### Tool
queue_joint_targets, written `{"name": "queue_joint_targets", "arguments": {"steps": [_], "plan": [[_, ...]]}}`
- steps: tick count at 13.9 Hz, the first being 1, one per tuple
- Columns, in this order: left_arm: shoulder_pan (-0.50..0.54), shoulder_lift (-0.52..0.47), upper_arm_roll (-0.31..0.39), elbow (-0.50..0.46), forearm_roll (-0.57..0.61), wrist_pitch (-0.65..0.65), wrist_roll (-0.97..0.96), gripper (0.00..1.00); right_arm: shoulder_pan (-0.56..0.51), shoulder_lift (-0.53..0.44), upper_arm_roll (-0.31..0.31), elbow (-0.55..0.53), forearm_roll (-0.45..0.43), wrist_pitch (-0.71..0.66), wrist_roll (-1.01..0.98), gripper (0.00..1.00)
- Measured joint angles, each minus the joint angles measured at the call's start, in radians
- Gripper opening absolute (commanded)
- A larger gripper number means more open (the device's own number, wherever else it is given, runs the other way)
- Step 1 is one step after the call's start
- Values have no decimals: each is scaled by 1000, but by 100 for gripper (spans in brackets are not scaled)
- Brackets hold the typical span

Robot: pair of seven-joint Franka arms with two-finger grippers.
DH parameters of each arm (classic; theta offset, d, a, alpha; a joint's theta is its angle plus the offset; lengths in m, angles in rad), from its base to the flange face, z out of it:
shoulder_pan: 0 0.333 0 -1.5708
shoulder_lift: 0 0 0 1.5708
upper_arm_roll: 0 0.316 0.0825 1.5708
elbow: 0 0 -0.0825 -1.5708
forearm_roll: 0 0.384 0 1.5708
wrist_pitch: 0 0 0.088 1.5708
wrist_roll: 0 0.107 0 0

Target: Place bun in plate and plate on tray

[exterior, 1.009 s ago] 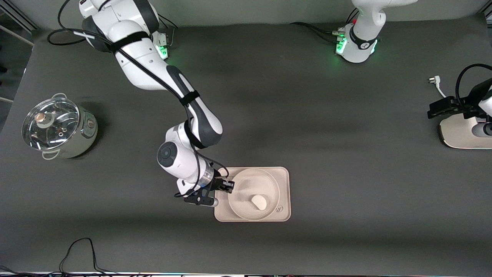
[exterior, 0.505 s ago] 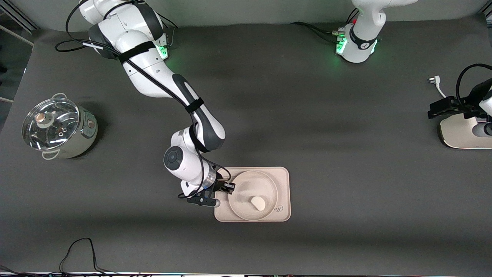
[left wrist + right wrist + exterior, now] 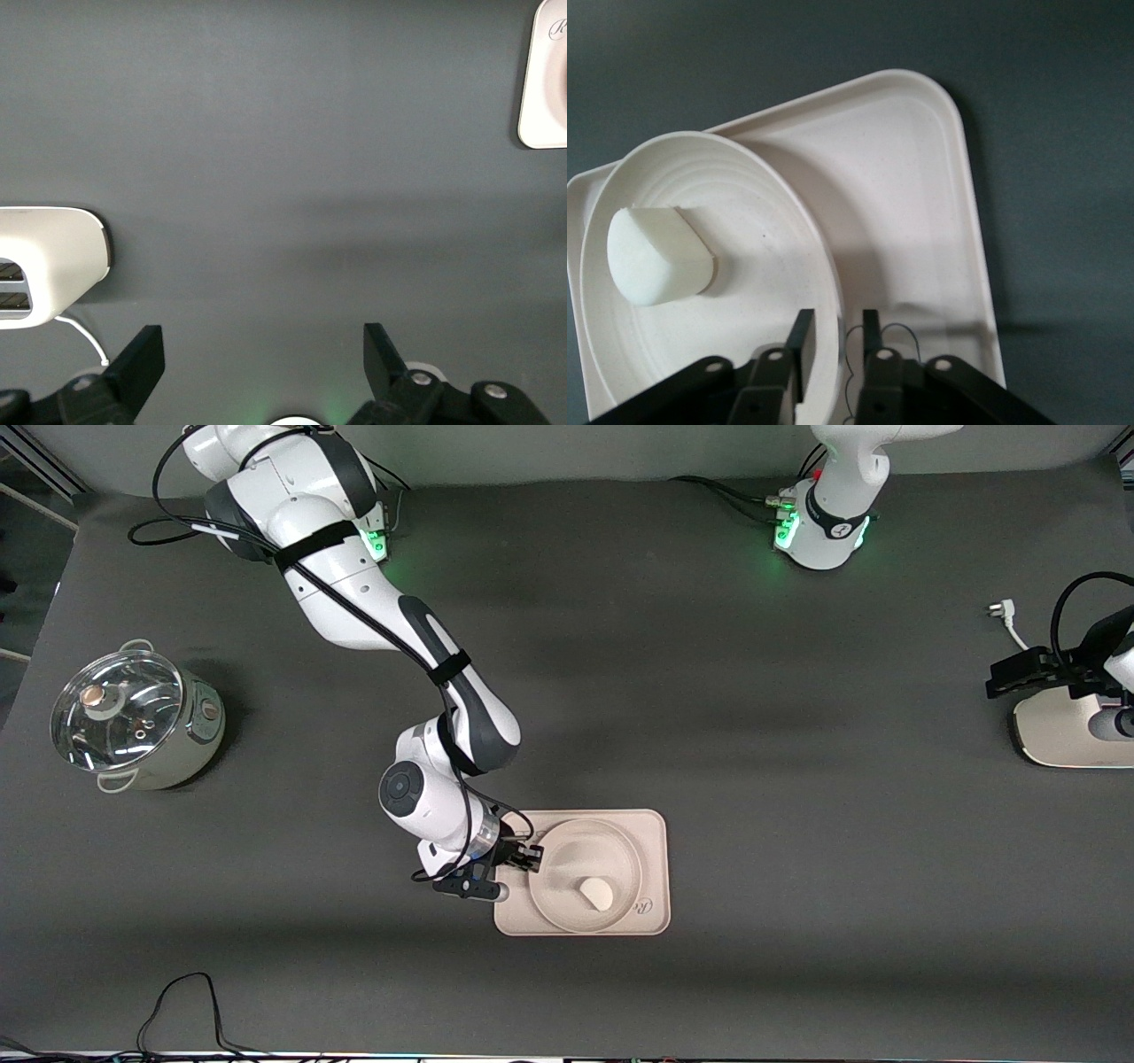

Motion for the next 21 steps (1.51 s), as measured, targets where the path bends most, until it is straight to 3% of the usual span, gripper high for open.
{"name": "queue_joint_targets", "arguments": {"steps": [3, 6, 9, 13, 18, 21], "plan": [[0, 0, 0, 0, 0, 0, 0, 100, -1, -15, -1, 18, 0, -27, 0, 100], [1, 0, 1, 0, 0, 0, 0, 100, -3, -99, -38, 30, -7, -193, -5, 100], [2, 1, 1, 0, 0, 0, 0, 100, -13, -254, -103, 31, -96, -462, -14, 100], [3, 2, 1, 1, 0, 0, 0, 100, -84, -510, -120, -4, -226, -790, -18, 100], [3, 2, 2, 1, 0, 0, 0, 100, -232, -830, -123, -197, -325, -949, -199, 100], [4, 2, 2, 1, 0, 0, 0, 100, -312, -930, -122, -264, -393, -1001, -301, 100]]}}
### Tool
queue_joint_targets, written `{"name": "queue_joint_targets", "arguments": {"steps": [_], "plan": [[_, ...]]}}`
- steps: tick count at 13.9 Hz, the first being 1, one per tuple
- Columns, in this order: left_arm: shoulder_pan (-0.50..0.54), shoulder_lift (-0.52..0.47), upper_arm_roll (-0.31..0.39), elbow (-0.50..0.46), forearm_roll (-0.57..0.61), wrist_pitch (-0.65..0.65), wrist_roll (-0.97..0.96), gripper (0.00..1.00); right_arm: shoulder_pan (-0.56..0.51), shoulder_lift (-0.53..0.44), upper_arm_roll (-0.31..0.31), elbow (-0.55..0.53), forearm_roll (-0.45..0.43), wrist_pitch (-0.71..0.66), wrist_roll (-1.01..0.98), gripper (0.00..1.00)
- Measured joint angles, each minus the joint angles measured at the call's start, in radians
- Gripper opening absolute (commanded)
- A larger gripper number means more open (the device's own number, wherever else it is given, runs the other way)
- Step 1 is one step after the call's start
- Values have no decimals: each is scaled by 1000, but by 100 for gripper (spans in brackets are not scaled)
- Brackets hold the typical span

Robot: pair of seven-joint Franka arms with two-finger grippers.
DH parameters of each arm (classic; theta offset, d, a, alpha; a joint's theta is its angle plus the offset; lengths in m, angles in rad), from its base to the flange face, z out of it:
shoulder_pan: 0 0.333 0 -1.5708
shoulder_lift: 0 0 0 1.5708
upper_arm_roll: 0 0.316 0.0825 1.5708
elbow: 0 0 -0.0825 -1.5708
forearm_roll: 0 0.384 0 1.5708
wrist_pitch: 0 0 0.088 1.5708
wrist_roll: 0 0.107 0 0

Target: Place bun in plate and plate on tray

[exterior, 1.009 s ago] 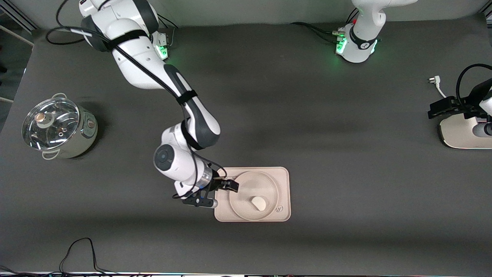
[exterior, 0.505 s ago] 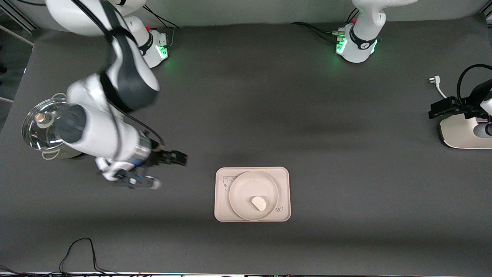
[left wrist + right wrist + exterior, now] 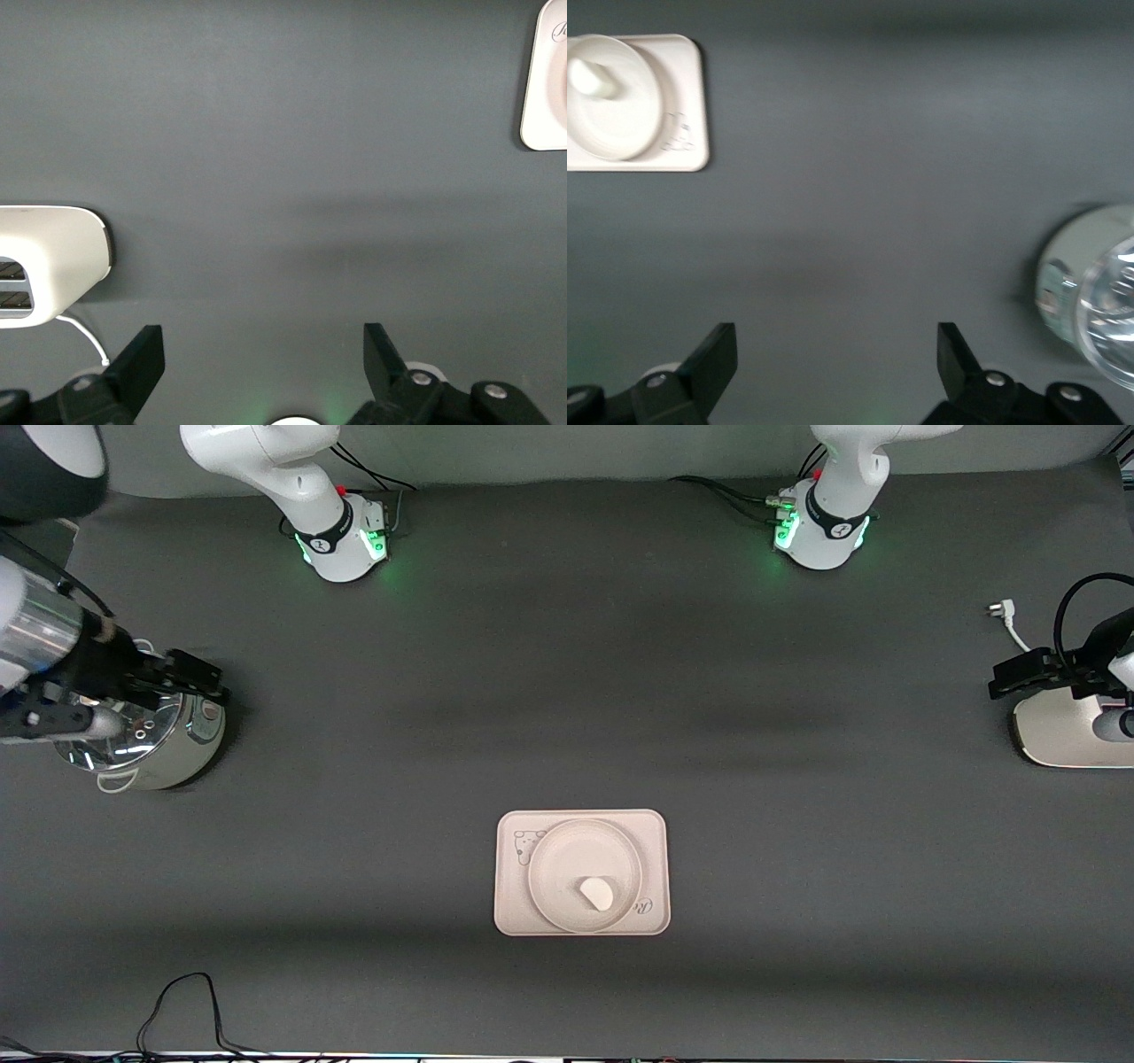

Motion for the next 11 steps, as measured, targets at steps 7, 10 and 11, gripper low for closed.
{"name": "queue_joint_targets", "arguments": {"steps": [7, 10, 11], "plan": [[0, 0, 0, 0, 0, 0, 0, 100, -39, -15, -41, -30, -70, 24, -26, 100], [0, 0, 0, 0, 0, 0, 0, 100, -39, -14, -46, -52, -70, 50, -26, 100], [0, 0, 0, 0, 0, 0, 0, 100, -39, -14, -46, -55, -70, 50, -26, 100]]}}
